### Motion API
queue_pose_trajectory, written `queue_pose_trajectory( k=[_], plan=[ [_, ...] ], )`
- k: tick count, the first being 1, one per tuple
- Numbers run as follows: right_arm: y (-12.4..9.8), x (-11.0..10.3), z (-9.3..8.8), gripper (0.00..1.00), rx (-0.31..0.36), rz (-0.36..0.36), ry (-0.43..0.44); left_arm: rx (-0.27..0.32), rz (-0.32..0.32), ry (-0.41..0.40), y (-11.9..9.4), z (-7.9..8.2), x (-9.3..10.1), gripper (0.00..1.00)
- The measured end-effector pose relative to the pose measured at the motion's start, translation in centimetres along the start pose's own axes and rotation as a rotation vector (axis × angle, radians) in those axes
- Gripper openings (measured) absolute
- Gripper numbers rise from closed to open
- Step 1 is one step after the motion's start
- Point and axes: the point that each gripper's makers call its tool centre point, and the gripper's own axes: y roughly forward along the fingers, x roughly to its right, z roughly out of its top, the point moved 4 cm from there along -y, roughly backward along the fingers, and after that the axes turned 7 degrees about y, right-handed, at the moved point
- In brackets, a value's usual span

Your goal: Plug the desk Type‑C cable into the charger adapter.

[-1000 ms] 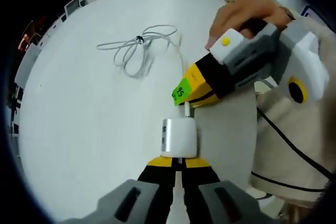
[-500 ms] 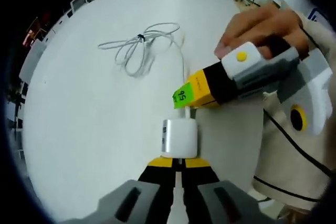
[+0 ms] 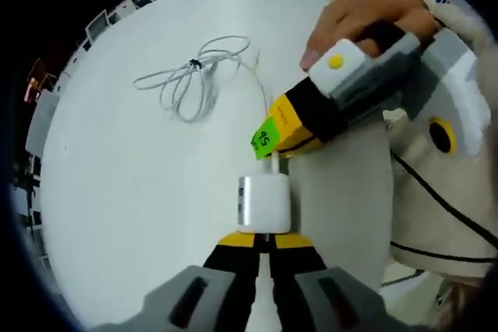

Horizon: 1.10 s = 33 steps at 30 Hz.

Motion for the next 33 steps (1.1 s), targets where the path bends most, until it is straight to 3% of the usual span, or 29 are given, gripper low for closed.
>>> queue_pose_trajectory(
  k=[1, 5, 7, 13, 15, 19, 20, 24, 31, 33],
  plan=[
    [-0.1, 0.2, -0.2, 0.07, -0.001, 0.0, -0.001, -0.002, -0.006, 0.008, 0.0, -0.1, 0.0, 0.06],
    [-0.5, 1.0, -0.7, 0.16, 0.039, 0.031, 0.156, 0.001, 0.015, 0.034, -0.4, -0.7, -0.5, 0.22],
    [-0.8, 1.0, -0.9, 0.17, 0.062, 0.057, 0.229, 0.014, 0.008, 0.024, -0.6, -1.0, -0.7, 0.22],
    [-1.8, 1.0, -1.1, 0.25, 0.117, 0.086, 0.402, 0.109, 0.005, 0.032, -0.7, -1.0, 0.4, 0.25],
    [-2.2, 1.0, -1.1, 0.27, 0.15, 0.111, 0.476, 0.164, 0.046, 0.041, -1.1, -0.8, 0.3, 0.27],
    [-3.1, 1.7, -1.2, 0.3, 0.23, 0.133, 0.635, 0.211, 0.09, 0.047, -2.1, -0.9, 0.7, 0.27],
    [-3.2, 2.0, -1.2, 0.31, 0.252, 0.134, 0.665, 0.238, 0.104, 0.044, -2.7, -1.4, 0.0, 0.27],
    [-3.8, 3.9, -1.9, 0.35, 0.31, 0.079, 0.749, 0.345, 0.168, 0.024, -4.1, -1.1, 0.2, 0.31],
    [-4.6, 7.1, -3.4, 0.36, 0.381, -0.069, 0.853, 0.608, 0.358, 0.018, -6.3, -0.1, -0.7, 0.39],
    [-5.3, 7.9, -3.6, 0.34, 0.408, -0.116, 0.865, 0.637, 0.396, -0.014, -6.6, -0.4, -0.9, 0.42]
  ],
)
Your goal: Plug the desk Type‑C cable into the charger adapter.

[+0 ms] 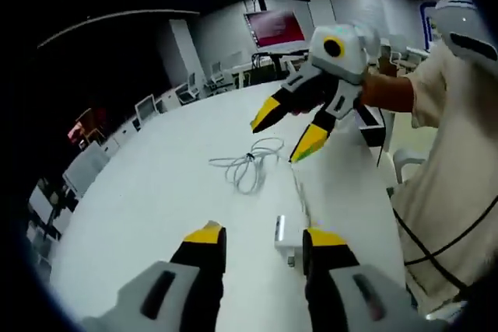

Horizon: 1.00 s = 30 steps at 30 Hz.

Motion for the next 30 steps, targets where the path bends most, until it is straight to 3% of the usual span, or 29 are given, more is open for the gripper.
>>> queue_pose_trajectory(
  k=[4, 8, 13, 17, 21, 30],
  plan=[
    [-0.8, 1.6, 0.3, 0.35, 0.033, -0.025, 0.068, 0.038, 0.049, -0.031, -0.7, 0.1, -0.5, 0.42],
    [-1.7, 2.6, 0.1, 0.33, 0.034, -0.064, 0.072, 0.07, 0.096, -0.036, -1.4, 0.5, -1.2, 0.43],
    [-3.6, 4.6, -0.3, 0.38, 0.064, -0.141, 0.101, 0.117, 0.24, -0.042, -2.5, 1.1, -2.8, 0.47],
    [-5.7, 6.2, -0.7, 0.4, 0.11, -0.221, 0.144, 0.252, 0.349, -0.135, -3.2, 1.4, -3.1, 0.48],
    [-7.4, 7.2, -1.6, 0.39, 0.122, -0.267, 0.182, 0.255, 0.434, -0.165, -3.5, 0.6, -2.6, 0.48],
    [-9.6, 7.7, -3.7, 0.38, 0.131, -0.322, 0.248, 0.27, 0.467, -0.226, -3.5, -0.4, -0.2, 0.49]
  ],
)
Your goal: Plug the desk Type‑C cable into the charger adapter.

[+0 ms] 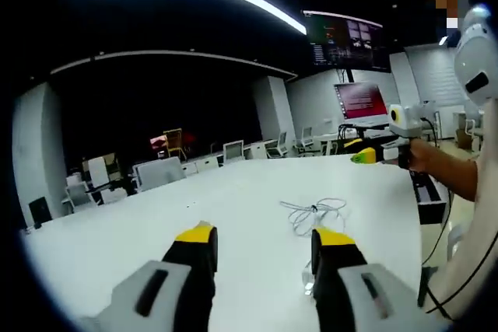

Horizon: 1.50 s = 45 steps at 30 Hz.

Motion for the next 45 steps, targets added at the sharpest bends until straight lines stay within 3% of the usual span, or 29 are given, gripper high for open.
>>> queue_pose_trajectory(
  k=[6, 9, 15, 23, 25, 28, 30, 33, 40, 45],
  plan=[
    [-0.7, -0.4, -0.8, 0.38, -0.003, -0.002, 0.02, -0.017, -0.018, -0.002, -0.8, -0.9, 1.1, 0.5],
    [-1.1, -0.6, -1.0, 0.38, -0.005, -0.002, 0.028, -0.062, -0.047, 0.027, -1.1, -1.5, 1.6, 0.53],
    [-1.8, -0.5, -0.9, 0.38, 0.008, -0.009, 0.046, -0.089, -0.081, 0.029, -1.4, -1.9, 2.3, 0.53],
    [-2.1, -0.5, -1.9, 0.39, -0.032, 0.008, 0.049, -0.081, -0.049, -0.01, -2.6, -2.8, 1.8, 0.54],
    [-2.2, -0.6, -2.0, 0.39, -0.035, 0.017, 0.058, -0.081, -0.068, -0.005, -2.6, -2.7, 1.9, 0.53],
    [-2.3, -0.8, -2.0, 0.39, -0.035, 0.048, 0.083, -0.12, -0.17, 0.018, -2.2, -3.0, 3.0, 0.52],
    [-2.3, -1.0, -2.0, 0.39, -0.034, 0.075, 0.096, -0.122, -0.179, 0.024, -1.7, -3.0, 3.0, 0.54],
    [-2.5, -1.6, -1.8, 0.39, -0.029, 0.118, 0.124, -0.172, -0.29, 0.03, -0.8, -3.6, 4.0, 0.6],
    [-3.0, -2.0, -1.8, 0.38, -0.041, 0.144, 0.115, -0.197, -0.366, 0.027, 1.5, -3.9, 4.5, 0.61],
    [-3.4, -2.1, -2.1, 0.39, -0.061, 0.135, 0.104, -0.175, -0.389, 0.001, 3.3, -4.1, 4.6, 0.61]
  ],
)
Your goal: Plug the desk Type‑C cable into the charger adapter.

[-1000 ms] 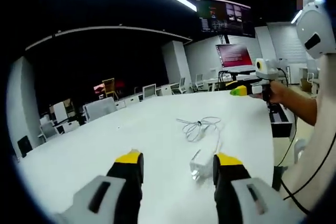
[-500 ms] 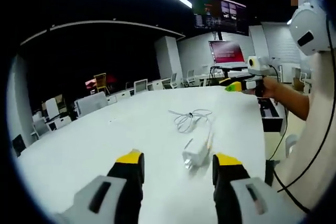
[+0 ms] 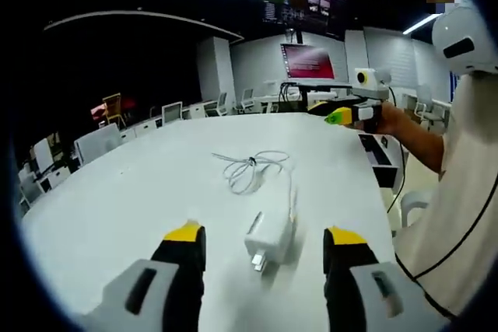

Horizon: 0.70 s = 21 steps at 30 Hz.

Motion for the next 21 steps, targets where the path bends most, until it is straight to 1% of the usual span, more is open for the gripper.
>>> queue_pose_trajectory(
  k=[3, 5, 7, 12, 14, 15, 16, 17, 18, 19, 21],
  plan=[
    [-0.3, 0.0, -0.1, 0.38, 0.0, -0.015, -0.009, -0.019, -0.011, 0.018, 0.9, -0.6, -0.2, 0.6],
    [-0.4, 0.1, -0.3, 0.39, -0.01, -0.024, -0.011, -0.016, -0.028, 0.009, 1.3, -0.8, -0.2, 0.61],
    [-0.4, 0.2, -0.4, 0.39, -0.01, -0.033, -0.011, -0.008, -0.038, 0.004, 1.6, -0.9, -0.1, 0.6],
    [-0.5, 0.2, -0.6, 0.39, -0.01, -0.046, -0.007, -0.007, -0.056, 0.0, 2.6, -1.0, 0.1, 0.58],
    [-0.4, 0.2, -0.6, 0.39, -0.011, -0.05, -0.009, -0.005, -0.085, 0.013, 3.1, -0.9, 0.5, 0.55],
    [-0.4, 0.2, -0.6, 0.39, -0.012, -0.052, -0.01, -0.012, -0.086, 0.017, 3.3, -1.0, 0.5, 0.54],
    [-0.4, 0.2, -0.6, 0.39, -0.012, -0.053, -0.011, -0.021, -0.085, 0.026, 3.6, -1.2, 0.5, 0.53],
    [-0.4, 0.2, -0.6, 0.39, -0.011, -0.054, -0.01, -0.029, -0.088, 0.032, 3.8, -1.4, 0.5, 0.47],
    [-0.4, 0.2, -0.6, 0.39, -0.011, -0.056, -0.009, -0.017, -0.103, 0.024, 3.9, -1.2, 0.7, 0.41],
    [-0.4, 0.2, -0.7, 0.39, -0.013, -0.06, -0.012, -0.019, -0.108, 0.031, 3.8, -1.2, 0.7, 0.36],
    [-0.5, 0.3, -0.8, 0.39, -0.018, -0.065, -0.017, -0.011, -0.118, 0.029, 4.0, -1.1, 0.7, 0.33]
  ],
)
